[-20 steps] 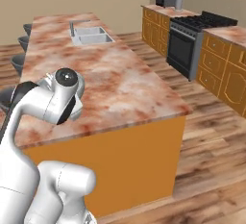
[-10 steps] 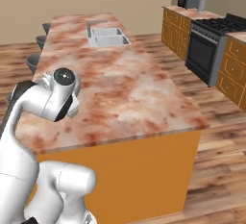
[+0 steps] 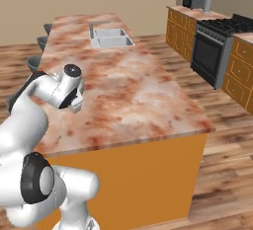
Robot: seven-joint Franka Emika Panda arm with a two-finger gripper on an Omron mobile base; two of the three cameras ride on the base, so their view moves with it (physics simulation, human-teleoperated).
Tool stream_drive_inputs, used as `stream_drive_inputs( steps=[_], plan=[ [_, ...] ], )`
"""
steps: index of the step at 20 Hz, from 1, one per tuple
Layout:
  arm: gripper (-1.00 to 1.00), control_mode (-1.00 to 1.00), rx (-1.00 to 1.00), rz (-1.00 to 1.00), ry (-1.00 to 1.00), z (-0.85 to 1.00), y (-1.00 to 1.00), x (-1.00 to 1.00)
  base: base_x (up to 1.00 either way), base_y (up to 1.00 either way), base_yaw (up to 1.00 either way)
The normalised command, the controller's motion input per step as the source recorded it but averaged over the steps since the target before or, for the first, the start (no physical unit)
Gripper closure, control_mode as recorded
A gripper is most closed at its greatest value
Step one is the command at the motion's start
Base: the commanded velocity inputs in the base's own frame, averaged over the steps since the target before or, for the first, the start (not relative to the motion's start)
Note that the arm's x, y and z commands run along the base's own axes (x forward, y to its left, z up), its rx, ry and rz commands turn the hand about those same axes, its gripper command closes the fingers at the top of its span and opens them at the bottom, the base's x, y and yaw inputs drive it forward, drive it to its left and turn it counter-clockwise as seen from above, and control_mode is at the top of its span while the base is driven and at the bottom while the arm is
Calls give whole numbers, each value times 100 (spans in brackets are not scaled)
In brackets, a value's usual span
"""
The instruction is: The microwave is finished heating the steak and lemon wedge. Take the bowl containing the food and place it on the dining counter.
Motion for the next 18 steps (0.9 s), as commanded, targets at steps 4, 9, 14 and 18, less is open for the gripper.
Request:
stream_drive_inputs(
  steps=[4, 9, 14, 18],
  plan=[
    [100, -100, 0, 7, 6, -3, 3, 18, 0, 0, 0],
    [100, -100, 0, 0, 0, -47, 25, 70, 0, 0, 0],
    [100, -100, -1, 0, 4, -54, 32, 81, 0, 0, 0],
    [100, -100, -3, 0, 8, -61, 37, 83, 0, 0, 0]
  ],
)
